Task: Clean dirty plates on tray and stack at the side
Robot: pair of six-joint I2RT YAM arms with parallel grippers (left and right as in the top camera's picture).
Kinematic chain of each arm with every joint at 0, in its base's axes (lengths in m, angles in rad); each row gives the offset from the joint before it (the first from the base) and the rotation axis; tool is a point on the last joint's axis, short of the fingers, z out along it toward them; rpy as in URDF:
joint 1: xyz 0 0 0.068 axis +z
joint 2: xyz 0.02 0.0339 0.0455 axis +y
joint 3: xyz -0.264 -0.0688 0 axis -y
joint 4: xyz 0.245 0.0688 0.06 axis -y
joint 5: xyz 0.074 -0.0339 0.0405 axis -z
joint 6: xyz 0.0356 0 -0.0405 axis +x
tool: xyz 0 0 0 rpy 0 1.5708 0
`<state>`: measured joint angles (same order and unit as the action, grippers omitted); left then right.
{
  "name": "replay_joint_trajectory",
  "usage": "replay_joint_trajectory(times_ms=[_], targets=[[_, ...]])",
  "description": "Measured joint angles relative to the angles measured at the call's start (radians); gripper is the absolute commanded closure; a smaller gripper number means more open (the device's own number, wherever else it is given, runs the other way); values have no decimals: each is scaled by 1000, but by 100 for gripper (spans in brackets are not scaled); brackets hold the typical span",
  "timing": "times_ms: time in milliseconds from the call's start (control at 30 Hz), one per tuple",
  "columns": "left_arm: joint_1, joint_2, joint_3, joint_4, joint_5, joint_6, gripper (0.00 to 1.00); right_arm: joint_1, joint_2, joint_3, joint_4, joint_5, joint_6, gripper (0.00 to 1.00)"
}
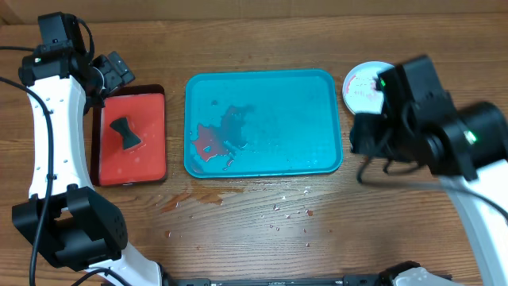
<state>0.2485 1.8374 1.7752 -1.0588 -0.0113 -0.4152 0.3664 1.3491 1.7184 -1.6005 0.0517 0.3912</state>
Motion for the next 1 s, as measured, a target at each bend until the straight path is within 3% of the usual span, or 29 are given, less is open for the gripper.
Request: replay_joint_trajectory(times_ms=[67, 100, 133, 1000], targets=[[0, 0, 0, 0, 0, 0, 0, 19, -40, 0, -35, 5, 1, 40], [0, 0, 0, 0, 0, 0, 0, 26, -53, 0, -51, 6, 2, 32], [0, 0, 0, 0, 0, 0, 0, 32, -68, 0, -68, 8, 4, 0], [0, 0, 0, 0, 0, 0, 0, 41, -126, 0, -95, -45, 2, 0]])
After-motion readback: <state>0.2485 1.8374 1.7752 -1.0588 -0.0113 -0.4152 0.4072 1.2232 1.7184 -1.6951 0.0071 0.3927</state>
